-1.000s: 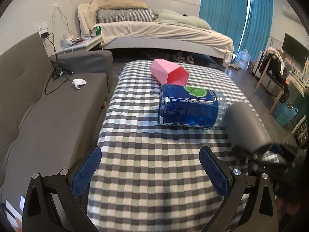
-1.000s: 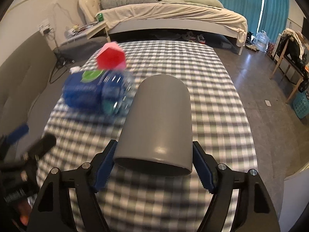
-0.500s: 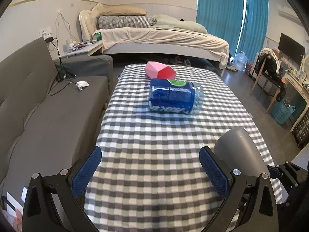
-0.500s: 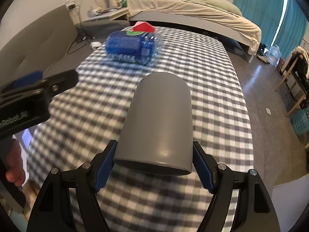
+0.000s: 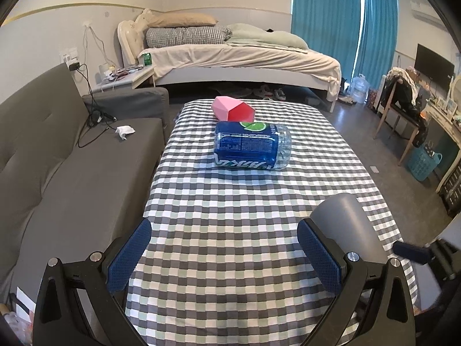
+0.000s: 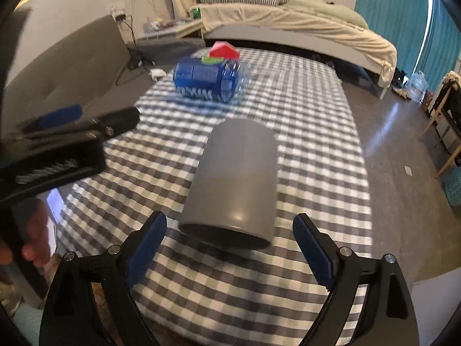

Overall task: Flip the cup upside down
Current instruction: 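Lift the grey cup with the right gripper and carry it toward the left gripper, then grasp the grey cup with the left gripper while the right gripper releases it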

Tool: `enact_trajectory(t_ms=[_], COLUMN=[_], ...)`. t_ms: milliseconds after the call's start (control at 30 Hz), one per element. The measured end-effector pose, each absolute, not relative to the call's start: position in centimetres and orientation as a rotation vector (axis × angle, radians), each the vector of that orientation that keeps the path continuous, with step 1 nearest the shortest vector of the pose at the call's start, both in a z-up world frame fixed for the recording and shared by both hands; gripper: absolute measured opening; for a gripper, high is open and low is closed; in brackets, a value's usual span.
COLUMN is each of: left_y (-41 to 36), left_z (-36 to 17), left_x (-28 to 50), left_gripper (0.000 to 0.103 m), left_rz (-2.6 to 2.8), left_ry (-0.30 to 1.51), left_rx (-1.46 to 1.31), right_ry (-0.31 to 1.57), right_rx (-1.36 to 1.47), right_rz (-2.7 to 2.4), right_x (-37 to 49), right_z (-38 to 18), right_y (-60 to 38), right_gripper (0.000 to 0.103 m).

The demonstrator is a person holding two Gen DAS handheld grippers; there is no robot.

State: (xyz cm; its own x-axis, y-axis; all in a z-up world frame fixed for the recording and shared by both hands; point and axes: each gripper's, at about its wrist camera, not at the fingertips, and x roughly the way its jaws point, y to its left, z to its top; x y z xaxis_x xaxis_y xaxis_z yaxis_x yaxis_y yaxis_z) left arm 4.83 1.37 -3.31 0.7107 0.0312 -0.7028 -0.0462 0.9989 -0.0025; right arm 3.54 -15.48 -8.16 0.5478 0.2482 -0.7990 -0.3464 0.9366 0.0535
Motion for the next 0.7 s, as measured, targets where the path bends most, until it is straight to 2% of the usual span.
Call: enact_trajectory(t_ms=[433,700], left_y=[-4.9,-9.4], left_z=[-1.7,-2.9], left_x=[6.3,8.5], left_gripper=[0.103,0.103], left_rz=[-0.023,-0.119], left_ry=[0.826,0.947], left_rx=[0.075,0.127], right_ry=[0.85,0.841], right_rx=[-0.021,-0.014], right_rz=[0.182,0.157], right_x=[6.9,9.1], right_z=[-4.3,-3.9], right_y=[-24.6,-27.1], right_gripper=[0.09,0.09])
